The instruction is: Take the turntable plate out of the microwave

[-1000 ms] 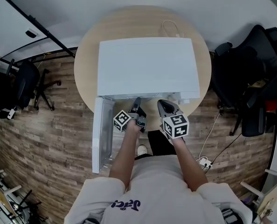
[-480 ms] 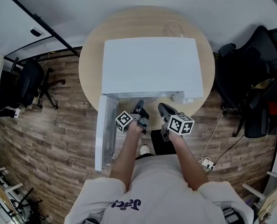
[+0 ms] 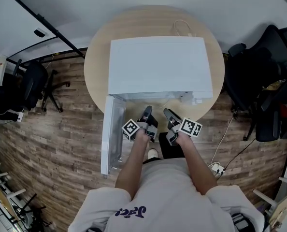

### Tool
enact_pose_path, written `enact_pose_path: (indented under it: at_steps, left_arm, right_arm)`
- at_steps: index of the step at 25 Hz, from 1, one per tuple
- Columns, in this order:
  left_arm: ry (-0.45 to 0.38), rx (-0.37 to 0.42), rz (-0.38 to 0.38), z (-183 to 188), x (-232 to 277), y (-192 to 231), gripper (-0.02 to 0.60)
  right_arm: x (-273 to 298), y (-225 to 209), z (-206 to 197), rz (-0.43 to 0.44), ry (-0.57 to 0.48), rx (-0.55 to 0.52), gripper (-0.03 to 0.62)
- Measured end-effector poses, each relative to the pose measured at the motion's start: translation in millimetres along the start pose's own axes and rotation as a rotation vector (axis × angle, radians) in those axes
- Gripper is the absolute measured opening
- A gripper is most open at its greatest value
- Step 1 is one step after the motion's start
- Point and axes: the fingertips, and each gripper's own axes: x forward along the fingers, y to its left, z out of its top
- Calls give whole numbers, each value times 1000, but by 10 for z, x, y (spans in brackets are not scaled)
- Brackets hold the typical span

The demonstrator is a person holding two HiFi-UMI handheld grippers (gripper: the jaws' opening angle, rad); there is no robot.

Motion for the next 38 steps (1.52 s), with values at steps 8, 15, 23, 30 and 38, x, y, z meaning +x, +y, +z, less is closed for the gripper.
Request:
enact_pose_path:
  at_steps: [8,15,23,30,38]
  left_arm:
    - [-1,-24,4,-66,-185,-55,35]
    - [11,-18,22,-123,-431,-64,35]
    - [48,9,60,-238,-565,-10,35]
    - [92,56,30,-287,-616,-33,35]
    - [149,129,-29,-390,-628,-88,137]
  right_arm:
    - [224,-91,75,108,-102,204,183]
    - [578,12,101,172,-114,243,183]
    - [694,-82,55,168,-119,319,76]
    - [627,-173,-17,124,-103,425,31]
    - [395,-114,-39,145,-92,392,31]
